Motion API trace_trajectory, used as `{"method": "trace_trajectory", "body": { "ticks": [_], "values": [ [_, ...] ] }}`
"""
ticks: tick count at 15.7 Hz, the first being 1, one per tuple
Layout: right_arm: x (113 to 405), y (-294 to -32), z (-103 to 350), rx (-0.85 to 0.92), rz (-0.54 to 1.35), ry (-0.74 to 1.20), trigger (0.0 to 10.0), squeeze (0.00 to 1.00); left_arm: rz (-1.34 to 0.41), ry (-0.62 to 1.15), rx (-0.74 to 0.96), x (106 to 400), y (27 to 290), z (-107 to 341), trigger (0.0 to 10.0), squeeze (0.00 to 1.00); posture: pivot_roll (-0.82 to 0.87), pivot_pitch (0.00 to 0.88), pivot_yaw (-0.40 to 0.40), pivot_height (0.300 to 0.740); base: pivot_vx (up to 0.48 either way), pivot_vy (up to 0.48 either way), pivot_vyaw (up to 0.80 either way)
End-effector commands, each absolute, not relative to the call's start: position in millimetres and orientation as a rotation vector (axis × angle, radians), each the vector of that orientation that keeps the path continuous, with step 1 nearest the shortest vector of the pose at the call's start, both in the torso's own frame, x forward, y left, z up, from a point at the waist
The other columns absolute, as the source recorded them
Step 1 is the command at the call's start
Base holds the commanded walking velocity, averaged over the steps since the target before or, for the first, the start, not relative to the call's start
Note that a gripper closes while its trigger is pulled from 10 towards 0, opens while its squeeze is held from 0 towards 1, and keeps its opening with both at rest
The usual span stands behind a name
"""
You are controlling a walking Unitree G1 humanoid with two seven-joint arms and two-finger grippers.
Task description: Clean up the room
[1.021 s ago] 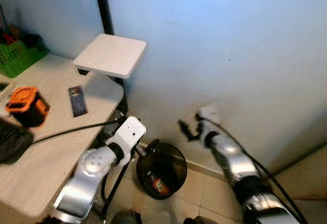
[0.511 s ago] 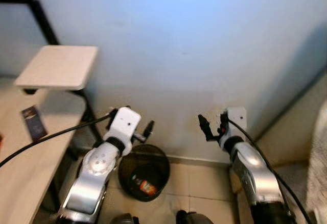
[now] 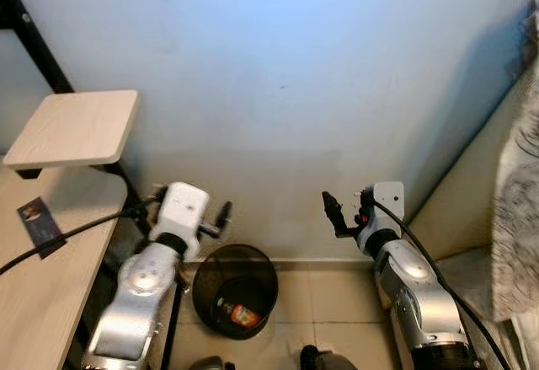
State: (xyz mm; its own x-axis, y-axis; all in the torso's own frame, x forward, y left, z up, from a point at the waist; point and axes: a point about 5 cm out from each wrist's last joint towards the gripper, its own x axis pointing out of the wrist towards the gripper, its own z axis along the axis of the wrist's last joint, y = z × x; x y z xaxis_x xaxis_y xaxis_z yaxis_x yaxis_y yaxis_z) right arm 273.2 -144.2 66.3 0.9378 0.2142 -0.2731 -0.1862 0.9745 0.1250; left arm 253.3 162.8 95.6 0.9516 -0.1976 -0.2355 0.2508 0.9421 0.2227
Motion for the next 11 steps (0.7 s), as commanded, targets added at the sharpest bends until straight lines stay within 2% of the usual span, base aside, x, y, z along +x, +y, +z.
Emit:
{"method": "trace_trajectory", "body": {
  "ticks": [1,5,9,11],
  "values": [
    [273.9,-146.3,68.6,0.091,0.199,0.286,10.0,1.00,-0.201,0.225,0.258,251.1,166.7,93.5,10.0,0.51,0.11,0.007,0.036,0.740,0.000,0.000,-0.75],
    [273.7,-142.7,68.7,0.098,0.206,0.296,10.0,1.00,-0.128,0.225,0.234,249.5,180.8,96.4,10.0,0.49,0.11,0.015,0.023,0.740,0.000,0.000,-0.75],
    [274.8,-148.3,64.4,0.085,0.188,0.319,10.0,1.00,-0.145,0.205,0.242,250.0,178.2,101.0,10.0,0.47,0.13,0.019,-0.002,0.740,0.000,0.000,-0.75],
    [275.9,-142.4,67.8,0.075,0.226,0.306,10.0,1.00,-0.129,0.190,0.264,254.3,180.5,104.3,10.0,0.47,0.12,0.015,0.008,0.740,0.000,0.000,-0.75]
  ]
}}
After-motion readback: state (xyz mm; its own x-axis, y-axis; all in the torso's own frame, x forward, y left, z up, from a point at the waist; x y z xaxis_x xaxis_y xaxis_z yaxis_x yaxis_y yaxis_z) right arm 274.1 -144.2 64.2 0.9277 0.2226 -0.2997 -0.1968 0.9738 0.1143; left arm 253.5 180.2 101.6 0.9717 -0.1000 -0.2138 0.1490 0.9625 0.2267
